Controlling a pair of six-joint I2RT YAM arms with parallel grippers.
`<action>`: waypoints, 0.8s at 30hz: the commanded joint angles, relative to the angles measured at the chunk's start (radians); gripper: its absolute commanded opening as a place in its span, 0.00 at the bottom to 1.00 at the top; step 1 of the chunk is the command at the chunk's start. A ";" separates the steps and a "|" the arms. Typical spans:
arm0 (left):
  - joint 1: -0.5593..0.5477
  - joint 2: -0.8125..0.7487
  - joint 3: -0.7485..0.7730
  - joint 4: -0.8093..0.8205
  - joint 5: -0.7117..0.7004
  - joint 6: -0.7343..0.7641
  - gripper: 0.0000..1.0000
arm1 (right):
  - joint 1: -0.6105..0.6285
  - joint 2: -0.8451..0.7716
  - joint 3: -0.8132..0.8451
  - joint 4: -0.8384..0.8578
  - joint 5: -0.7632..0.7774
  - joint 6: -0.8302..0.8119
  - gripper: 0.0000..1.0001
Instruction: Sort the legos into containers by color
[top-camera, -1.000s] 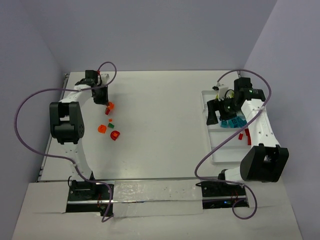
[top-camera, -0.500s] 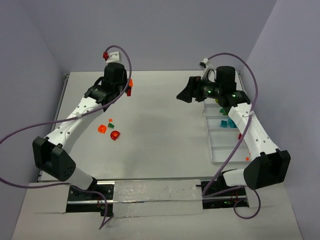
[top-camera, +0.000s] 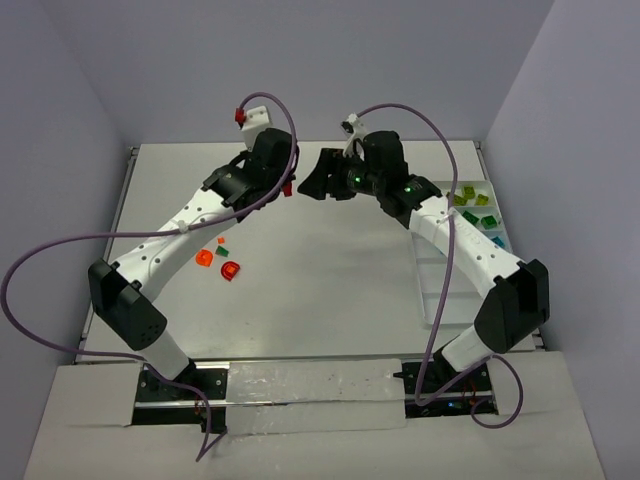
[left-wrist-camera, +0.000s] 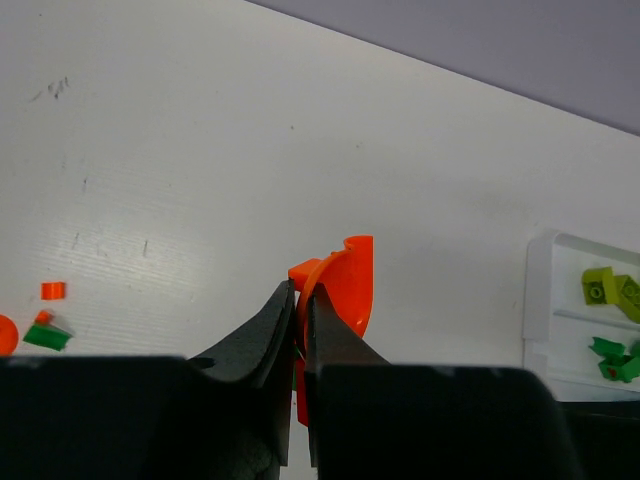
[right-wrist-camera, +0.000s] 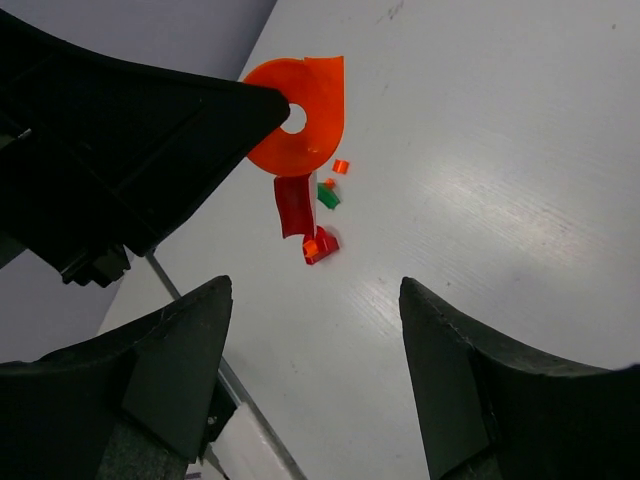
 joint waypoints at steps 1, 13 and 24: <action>0.007 0.010 0.085 -0.039 0.040 -0.090 0.00 | 0.016 0.015 0.016 0.107 0.015 0.052 0.74; 0.007 0.022 0.107 -0.058 0.104 -0.123 0.00 | 0.055 0.077 0.066 0.102 0.064 0.007 0.61; 0.006 0.028 0.087 -0.053 0.121 -0.124 0.00 | 0.065 0.108 0.093 0.086 0.072 -0.009 0.45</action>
